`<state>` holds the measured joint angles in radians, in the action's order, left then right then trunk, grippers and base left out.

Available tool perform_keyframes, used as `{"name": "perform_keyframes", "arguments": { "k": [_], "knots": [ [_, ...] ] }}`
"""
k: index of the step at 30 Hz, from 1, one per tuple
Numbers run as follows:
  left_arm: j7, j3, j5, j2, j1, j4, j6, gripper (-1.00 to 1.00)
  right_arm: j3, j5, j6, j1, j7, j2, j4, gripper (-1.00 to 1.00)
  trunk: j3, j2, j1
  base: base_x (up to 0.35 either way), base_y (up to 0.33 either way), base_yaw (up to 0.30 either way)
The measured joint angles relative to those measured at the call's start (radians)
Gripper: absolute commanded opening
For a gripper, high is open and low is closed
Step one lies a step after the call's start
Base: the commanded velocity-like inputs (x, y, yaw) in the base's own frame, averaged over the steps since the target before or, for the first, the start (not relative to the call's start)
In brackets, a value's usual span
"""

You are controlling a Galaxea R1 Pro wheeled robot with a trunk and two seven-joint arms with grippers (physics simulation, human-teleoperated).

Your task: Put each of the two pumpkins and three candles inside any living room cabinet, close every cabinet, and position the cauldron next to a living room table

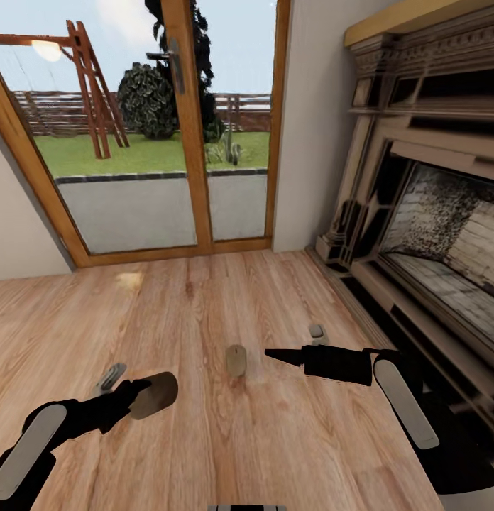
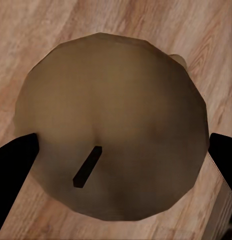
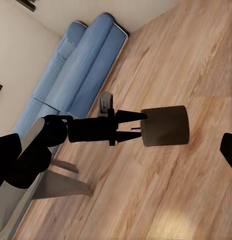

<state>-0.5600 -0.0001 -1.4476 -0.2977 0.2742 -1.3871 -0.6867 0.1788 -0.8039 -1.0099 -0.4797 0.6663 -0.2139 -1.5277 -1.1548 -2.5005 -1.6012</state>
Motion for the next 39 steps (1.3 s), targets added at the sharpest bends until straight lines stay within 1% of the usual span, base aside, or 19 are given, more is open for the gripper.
{"name": "perform_keyframes", "arguments": {
  "k": [6, 13, 19, 20, 22, 23, 24, 25, 26, 27, 28, 29, 33, 34, 36, 37, 39],
  "knots": [
    [0.000, 0.000, 0.001, 0.000, 0.000, 0.000, 0.000, -1.00, -0.002, -0.003, -0.001, 0.000, -0.001, 0.001, 0.000, 1.00, -0.001, 0.000, 0.000, 0.333, 0.141, 0.012],
    [0.000, 0.000, 0.001, 0.000, 0.000, 0.000, 0.000, -1.00, -0.003, -0.003, -0.003, -0.001, -0.003, 0.001, 0.000, 1.00, -0.010, 0.000, 0.000, 0.321, 0.184, 0.121],
    [0.000, 0.000, 0.000, 0.000, 0.000, -0.001, 0.000, -1.00, -0.002, -0.001, 0.000, -0.001, -0.005, 0.001, 0.008, 1.00, -0.013, 0.000, 0.000, 0.320, 0.169, 0.033],
    [0.000, 0.000, 0.000, 0.000, 0.000, -0.002, 0.000, -1.00, -0.002, 0.001, -0.001, -0.001, -0.010, 0.001, 0.010, 1.00, -0.013, 0.000, 0.000, 0.320, 0.163, 0.005],
    [0.001, 0.000, -0.001, 0.000, 0.000, -0.003, -0.004, -1.00, -0.001, 0.006, -0.003, 0.000, -0.042, 0.003, 0.011, 1.00, -0.013, 0.000, 0.000, 0.320, 0.162, 0.003],
    [0.002, 0.000, -0.002, -0.001, 0.000, -0.004, -0.016, -1.00, -0.001, 0.008, -0.004, 0.000, -0.068, 0.005, 0.010, 1.00, -0.013, 0.000, 0.000, 0.320, 0.161, 0.001],
    [0.017, 0.002, -0.013, -0.001, 0.000, -0.008, -0.045, -1.00, -0.001, 0.010, -0.008, 0.000, -0.121, 0.007, 0.005, 1.00, -0.013, 0.000, 0.000, 0.320, 0.161, 0.001],
    [0.027, 0.003, -0.021, -0.002, 0.000, -0.010, -0.056, -1.00, -0.001, 0.009, -0.009, 0.000, -0.143, 0.007, 0.004, 1.00, -0.013, 0.000, 0.000, 0.320, 0.161, 0.001],
    [0.051, 0.005, -0.031, -0.003, -0.001, -0.011, -0.088, -1.00, -0.001, 0.009, -0.012, 0.000, -0.185, 0.008, 0.001, 1.00, -0.013, 0.000, 0.000, 0.320, 0.161, 0.000],
    [0.080, 0.008, -0.054, -0.004, -0.003, -0.013, -0.116, -1.00, -0.001, 0.008, -0.015, 0.000, -0.229, 0.008, 0.000, 1.00, -0.013, 0.000, 0.000, 0.320, 0.161, 0.000],
    [0.108, 0.015, -0.064, -0.005, -0.008, -0.013, -0.145, -1.00, -0.001, 0.007, -0.019, 0.000, -0.272, 0.008, -0.002, 1.00, -0.013, 0.000, 0.000, 0.320, 0.161, 0.000],
    [0.150, 0.047, -0.073, -0.006, -0.021, -0.015, -0.184, -1.00, 0.000, 0.007, -0.025, -0.001, -0.342, 0.008, -0.003, 1.00, -0.013, 0.000, 0.000, 0.321, 0.159, 0.000],
    [0.241, 0.144, -0.080, -0.006, -0.052, -0.026, -0.279, -1.00, 0.006, 0.007, -0.029, 0.000, -0.545, 0.009, -0.003, 1.00, -0.013, 0.000, 0.000, 0.320, 0.136, 0.000],
    [0.252, 0.155, -0.079, -0.006, -0.056, -0.027, -0.286, -1.00, 0.007, 0.006, -0.029, 0.000, -0.573, 0.009, -0.003, 1.00, -0.013, 0.000, 0.000, 0.321, 0.123, 0.000],
    [0.297, 0.184, -0.080, -0.006, -0.070, -0.028, -0.301, -1.00, 0.010, 0.016, -0.030, 0.000, -0.670, 0.010, -0.002, 1.00, -0.013, 0.000, 0.000, 0.328, 0.105, 0.000],
    [0.326, 0.195, -0.080, -0.006, -0.077, -0.028, -0.306, -1.00, 0.013, 0.021, -0.030, -0.001, -0.731, 0.011, -0.002, 1.00, -0.013, 0.000, 0.000, 0.333, 0.091, 0.000],
    [0.354, 0.204, -0.080, -0.009, -0.083, -0.028, -0.309, -1.00, 0.015, 0.022, -0.031, 0.000, -0.787, 0.012, 0.001, 1.00, -0.013, 0.000, 0.000, 0.335, 0.086, 0.000]
  ]
}}
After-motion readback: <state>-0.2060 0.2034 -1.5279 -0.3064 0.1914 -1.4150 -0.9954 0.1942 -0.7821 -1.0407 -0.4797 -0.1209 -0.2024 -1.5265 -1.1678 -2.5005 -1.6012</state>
